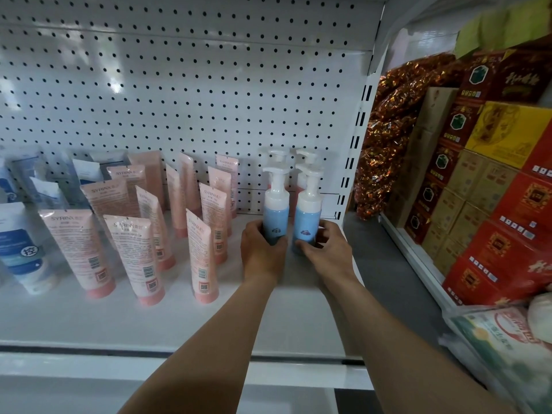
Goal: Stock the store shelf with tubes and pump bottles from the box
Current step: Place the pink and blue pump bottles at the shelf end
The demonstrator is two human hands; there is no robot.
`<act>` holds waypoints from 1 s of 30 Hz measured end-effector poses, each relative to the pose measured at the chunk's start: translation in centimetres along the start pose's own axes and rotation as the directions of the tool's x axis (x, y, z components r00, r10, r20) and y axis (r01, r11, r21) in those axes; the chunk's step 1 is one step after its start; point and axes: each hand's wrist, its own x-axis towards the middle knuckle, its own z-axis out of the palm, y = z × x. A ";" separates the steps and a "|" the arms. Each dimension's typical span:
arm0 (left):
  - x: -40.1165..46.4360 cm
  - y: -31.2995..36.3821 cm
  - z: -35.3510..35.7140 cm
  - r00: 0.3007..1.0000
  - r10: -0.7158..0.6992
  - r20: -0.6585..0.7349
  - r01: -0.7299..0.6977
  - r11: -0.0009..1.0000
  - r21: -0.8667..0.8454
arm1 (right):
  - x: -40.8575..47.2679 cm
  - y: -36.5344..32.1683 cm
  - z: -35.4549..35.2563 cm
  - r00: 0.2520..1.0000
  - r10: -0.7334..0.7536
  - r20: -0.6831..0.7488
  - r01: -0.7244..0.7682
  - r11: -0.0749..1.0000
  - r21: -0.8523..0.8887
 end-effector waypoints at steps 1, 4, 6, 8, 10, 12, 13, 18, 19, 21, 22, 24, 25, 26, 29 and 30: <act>0.1 -0.1 0.1 1.000 0.000 -0.003 0.000 1.000 0.002 | 0.0 0.0 0.0 1.000 -0.001 0.001 0.001 1.000 0.004; 0.1 -0.3 0.3 0.999 0.012 -0.032 -0.012 1.000 0.003 | 0.1 0.0 0.0 1.000 0.000 0.019 0.000 1.000 0.003; 0.1 -0.5 0.3 0.999 0.007 -0.051 -0.007 1.000 0.003 | 0.1 0.0 0.0 1.000 -0.003 0.028 0.003 1.000 0.003; 0.1 -0.5 0.3 0.998 0.005 -0.059 -0.005 1.000 0.002 | 0.1 0.0 0.0 1.000 -0.003 0.028 0.002 1.000 0.009; 0.2 -0.6 0.4 0.998 0.010 -0.062 -0.010 1.000 0.003 | 0.1 0.0 0.0 1.000 -0.005 0.028 0.005 1.000 0.003; 0.1 -0.6 0.4 0.998 0.006 -0.063 -0.006 1.000 0.003 | 0.1 0.0 -0.1 0.999 -0.008 0.035 0.008 1.000 -0.003; 0.2 -0.6 0.4 0.998 0.001 -0.064 -0.001 1.000 0.002 | 0.1 0.0 -0.1 0.999 -0.011 0.040 0.011 1.000 -0.003; 0.2 -0.7 0.4 0.998 -0.008 -0.061 0.009 1.000 0.009 | 0.0 0.0 0.0 0.998 -0.031 0.061 0.032 0.999 -0.017; 0.2 -0.7 0.4 0.998 -0.011 -0.059 0.011 1.000 0.007 | 0.0 0.0 0.0 0.998 -0.031 0.062 0.032 0.999 -0.017; 0.2 -0.7 0.4 0.998 -0.012 -0.061 0.012 1.000 0.007 | 0.1 0.0 0.0 0.998 -0.032 0.060 0.033 0.999 -0.011; 0.2 -0.7 0.4 0.998 -0.012 -0.061 0.012 1.000 0.008 | 0.1 0.0 0.0 0.998 -0.030 0.061 0.030 0.999 -0.009; 0.2 -0.6 0.4 0.998 -0.016 -0.061 0.017 1.000 0.008 | 0.1 0.0 -0.1 0.997 -0.027 0.070 0.027 1.000 -0.006; 0.2 -0.6 0.4 0.998 -0.017 -0.061 0.018 1.000 0.008 | 0.0 -0.1 -0.1 0.997 -0.026 0.074 0.027 1.000 -0.004; 0.2 -0.6 0.4 0.998 -0.016 -0.062 0.017 1.000 0.010 | 0.0 -0.1 -0.1 0.997 -0.027 0.076 0.027 1.000 -0.001; 0.2 -0.6 0.3 0.998 -0.016 -0.060 0.017 1.000 0.015 | 0.1 0.1 -0.1 0.997 -0.025 0.075 0.024 1.000 0.011; 0.2 -0.6 0.3 0.998 -0.018 -0.056 0.019 1.000 0.015 | 0.1 0.2 -0.1 0.997 -0.026 0.075 0.025 1.000 0.009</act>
